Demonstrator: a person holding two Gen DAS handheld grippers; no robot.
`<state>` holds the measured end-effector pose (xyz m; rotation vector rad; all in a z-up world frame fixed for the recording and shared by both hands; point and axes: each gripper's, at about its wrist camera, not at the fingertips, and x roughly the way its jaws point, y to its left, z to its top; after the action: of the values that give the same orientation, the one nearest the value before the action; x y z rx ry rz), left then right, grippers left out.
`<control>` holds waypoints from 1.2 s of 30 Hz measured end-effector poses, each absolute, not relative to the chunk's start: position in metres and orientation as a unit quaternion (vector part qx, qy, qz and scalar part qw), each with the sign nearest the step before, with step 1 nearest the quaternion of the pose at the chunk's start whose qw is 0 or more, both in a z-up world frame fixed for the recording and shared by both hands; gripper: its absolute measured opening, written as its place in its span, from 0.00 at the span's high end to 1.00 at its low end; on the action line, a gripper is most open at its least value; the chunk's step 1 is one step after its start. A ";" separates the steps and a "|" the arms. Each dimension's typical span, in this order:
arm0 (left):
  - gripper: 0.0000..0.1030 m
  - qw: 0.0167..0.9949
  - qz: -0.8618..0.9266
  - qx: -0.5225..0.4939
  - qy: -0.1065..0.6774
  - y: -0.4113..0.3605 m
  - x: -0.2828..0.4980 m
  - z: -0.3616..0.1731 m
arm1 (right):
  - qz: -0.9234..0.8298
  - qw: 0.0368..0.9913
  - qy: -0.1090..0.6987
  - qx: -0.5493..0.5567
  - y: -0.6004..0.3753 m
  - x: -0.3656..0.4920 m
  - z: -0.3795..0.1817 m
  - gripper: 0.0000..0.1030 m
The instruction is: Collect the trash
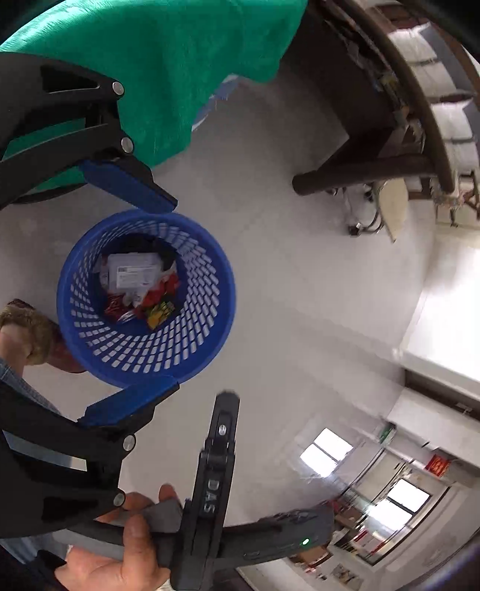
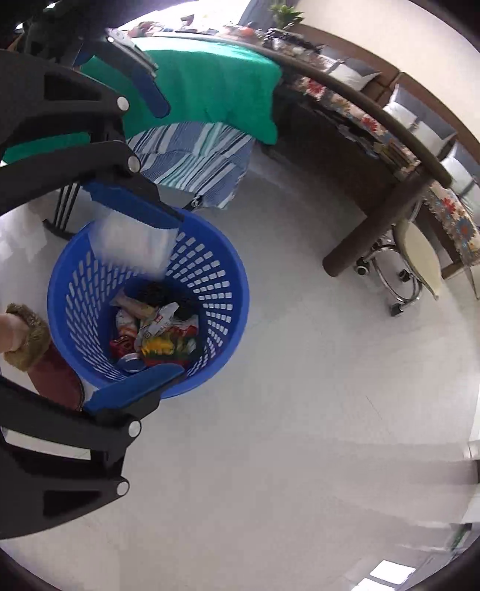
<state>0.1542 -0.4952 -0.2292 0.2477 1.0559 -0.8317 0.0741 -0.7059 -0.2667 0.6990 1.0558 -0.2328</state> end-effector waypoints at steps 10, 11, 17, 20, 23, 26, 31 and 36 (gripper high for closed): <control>0.05 0.823 -0.371 0.121 0.413 -0.435 0.088 -0.146 | -0.160 0.855 0.403 0.284 -0.661 0.008 -0.177 0.04; 0.05 0.829 -0.365 0.122 0.407 -0.427 0.083 -0.142 | -0.169 0.857 0.403 0.273 -0.650 0.000 -0.173 0.04; 0.05 0.847 -0.344 0.131 0.384 -0.397 0.059 -0.120 | -0.189 0.869 0.395 0.230 -0.580 -0.056 -0.149 0.04; 0.05 0.853 -0.324 0.136 0.386 -0.389 0.047 -0.112 | -0.212 0.875 0.384 0.204 -0.562 -0.076 -0.131 0.04; 0.05 0.858 -0.305 0.159 0.382 -0.386 0.036 -0.110 | -0.211 0.878 0.378 0.205 -0.553 -0.088 -0.118 0.04; 0.05 0.855 -0.301 0.153 0.393 -0.377 0.032 -0.107 | -0.211 0.878 0.386 0.187 -0.541 -0.089 -0.112 0.04; 0.05 0.849 -0.310 0.147 0.403 -0.363 0.030 -0.102 | -0.211 0.878 0.396 0.168 -0.523 -0.093 -0.107 0.04; 0.05 0.841 -0.320 0.143 0.412 -0.359 0.030 -0.100 | -0.212 0.875 0.404 0.162 -0.513 -0.095 -0.108 0.04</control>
<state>0.0299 -0.3588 -0.1001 0.3027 0.8699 -0.6758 -0.0954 -0.5133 -0.1076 0.3376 0.8429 -0.4424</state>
